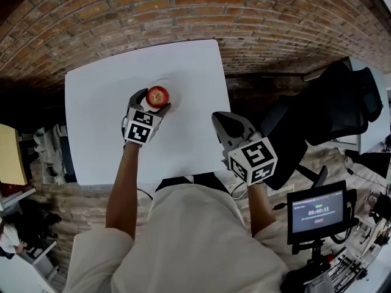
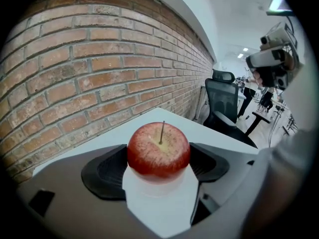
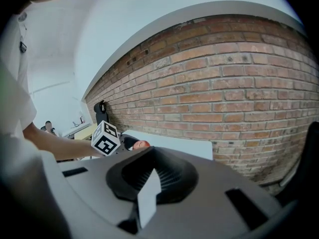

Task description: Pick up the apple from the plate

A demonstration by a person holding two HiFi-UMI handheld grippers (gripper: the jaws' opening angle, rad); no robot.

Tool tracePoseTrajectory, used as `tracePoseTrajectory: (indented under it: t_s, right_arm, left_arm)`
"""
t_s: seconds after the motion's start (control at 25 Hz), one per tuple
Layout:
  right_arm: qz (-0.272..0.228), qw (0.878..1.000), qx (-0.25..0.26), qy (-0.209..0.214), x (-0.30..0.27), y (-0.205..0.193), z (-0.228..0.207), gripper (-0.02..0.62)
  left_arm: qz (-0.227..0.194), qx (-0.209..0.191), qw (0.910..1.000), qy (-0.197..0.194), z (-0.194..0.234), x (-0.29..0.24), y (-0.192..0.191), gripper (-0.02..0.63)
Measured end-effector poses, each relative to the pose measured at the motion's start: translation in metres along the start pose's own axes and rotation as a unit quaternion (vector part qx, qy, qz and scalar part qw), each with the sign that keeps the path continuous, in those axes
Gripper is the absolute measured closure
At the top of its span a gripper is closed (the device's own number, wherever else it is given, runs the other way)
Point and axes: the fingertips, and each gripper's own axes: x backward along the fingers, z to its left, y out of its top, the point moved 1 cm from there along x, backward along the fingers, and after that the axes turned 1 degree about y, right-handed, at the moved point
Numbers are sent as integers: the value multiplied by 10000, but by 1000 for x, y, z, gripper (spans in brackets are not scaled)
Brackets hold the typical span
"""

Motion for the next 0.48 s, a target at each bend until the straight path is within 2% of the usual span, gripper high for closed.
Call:
tracePoseTrajectory:
  t_s: [0.48]
  right_arm:
    - [-205,9995,218,101,5,22,10,594]
  left_arm:
    - [-366,-253,9987,237,-1,40,25,215]
